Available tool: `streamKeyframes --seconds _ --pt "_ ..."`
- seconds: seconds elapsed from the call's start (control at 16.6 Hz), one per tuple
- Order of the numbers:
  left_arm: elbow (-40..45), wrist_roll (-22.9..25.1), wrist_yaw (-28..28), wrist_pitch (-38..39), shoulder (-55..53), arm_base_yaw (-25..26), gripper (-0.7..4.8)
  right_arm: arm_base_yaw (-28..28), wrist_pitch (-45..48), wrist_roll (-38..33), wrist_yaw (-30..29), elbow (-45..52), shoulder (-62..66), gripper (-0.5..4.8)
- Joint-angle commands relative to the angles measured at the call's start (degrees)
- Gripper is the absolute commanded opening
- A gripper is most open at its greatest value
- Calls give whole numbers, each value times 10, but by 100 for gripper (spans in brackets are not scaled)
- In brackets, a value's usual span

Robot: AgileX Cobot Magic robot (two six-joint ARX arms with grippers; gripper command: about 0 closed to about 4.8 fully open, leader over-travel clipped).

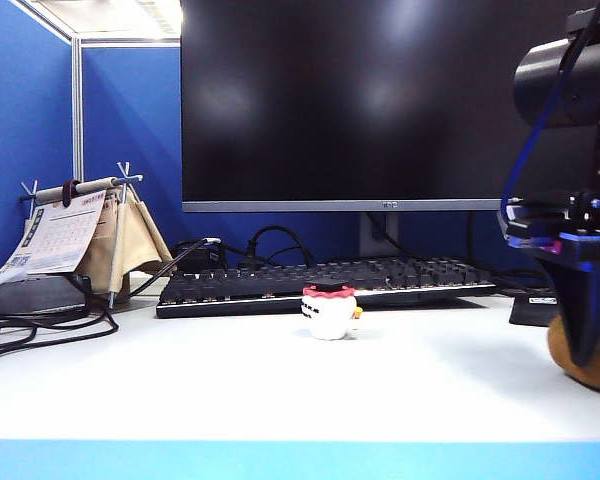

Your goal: Place the kiwi on top of the doll with a flat head.

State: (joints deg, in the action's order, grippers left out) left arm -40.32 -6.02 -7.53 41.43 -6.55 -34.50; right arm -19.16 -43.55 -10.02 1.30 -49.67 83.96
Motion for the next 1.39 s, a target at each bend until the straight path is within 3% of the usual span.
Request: streamKeyframes --seconds 0.06,0.24,0.66,1.39 --pt "-1 1 2 -4 -1 0 479 -1 15 2 -74 -17 -2 250" --pt "-1 0 -2 -9 -1 0 479 -7 -9 15 -112 -78 -2 220" --pt "0 0 1 -12 -5 0 479 -25 -100 63 -180 -343 84 220" --pt "0 0 25 3 -5 0 479 -82 -225 124 -153 -621 333 220"
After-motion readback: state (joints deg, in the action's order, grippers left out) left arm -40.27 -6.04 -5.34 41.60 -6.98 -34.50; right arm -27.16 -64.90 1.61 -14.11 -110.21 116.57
